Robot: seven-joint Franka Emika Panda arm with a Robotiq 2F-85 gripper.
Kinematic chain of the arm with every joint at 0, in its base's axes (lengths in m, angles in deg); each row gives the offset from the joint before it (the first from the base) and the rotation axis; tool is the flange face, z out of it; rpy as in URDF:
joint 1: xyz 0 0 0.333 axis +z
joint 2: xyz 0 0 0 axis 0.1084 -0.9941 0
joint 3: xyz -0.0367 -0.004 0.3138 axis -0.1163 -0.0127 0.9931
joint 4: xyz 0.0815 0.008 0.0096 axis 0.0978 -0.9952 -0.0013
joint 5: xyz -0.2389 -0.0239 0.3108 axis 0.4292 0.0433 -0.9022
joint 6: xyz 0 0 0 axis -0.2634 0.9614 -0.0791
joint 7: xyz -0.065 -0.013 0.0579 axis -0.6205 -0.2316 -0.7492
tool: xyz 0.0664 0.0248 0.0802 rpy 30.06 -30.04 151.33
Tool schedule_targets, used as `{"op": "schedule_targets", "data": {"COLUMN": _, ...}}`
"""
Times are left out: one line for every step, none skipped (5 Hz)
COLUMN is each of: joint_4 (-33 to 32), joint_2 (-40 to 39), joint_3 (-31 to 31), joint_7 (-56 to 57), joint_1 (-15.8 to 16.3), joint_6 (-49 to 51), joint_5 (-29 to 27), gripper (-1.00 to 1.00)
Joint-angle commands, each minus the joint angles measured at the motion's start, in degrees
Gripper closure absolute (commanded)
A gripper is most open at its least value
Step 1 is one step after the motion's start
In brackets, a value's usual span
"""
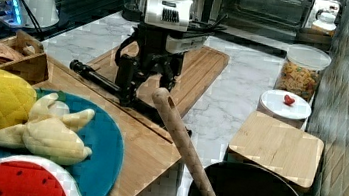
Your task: Open the drawer.
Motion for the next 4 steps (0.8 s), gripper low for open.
{"op": "schedule_targets", "data": {"joint_4": 0.8, "joint_2": -1.4, "joint_3": 7.6, "joint_7": -19.2, "joint_1": 13.6, "joint_6": -0.8, "joint_5": -3.1, "gripper": -1.0}}
{"op": "schedule_targets", "data": {"joint_4": 3.9, "joint_2": -2.9, "joint_3": 9.5, "joint_7": -22.2, "joint_1": 15.5, "joint_6": 1.3, "joint_5": -3.6, "gripper": -1.0}}
{"op": "schedule_targets", "data": {"joint_4": 9.1, "joint_2": -5.6, "joint_3": 10.9, "joint_7": -23.5, "joint_1": 16.8, "joint_6": 5.1, "joint_5": -4.1, "gripper": -1.0}}
{"op": "schedule_targets", "data": {"joint_4": 13.3, "joint_2": -7.1, "joint_3": 11.6, "joint_7": -26.0, "joint_1": 17.7, "joint_6": 9.7, "joint_5": -5.0, "gripper": -1.0}}
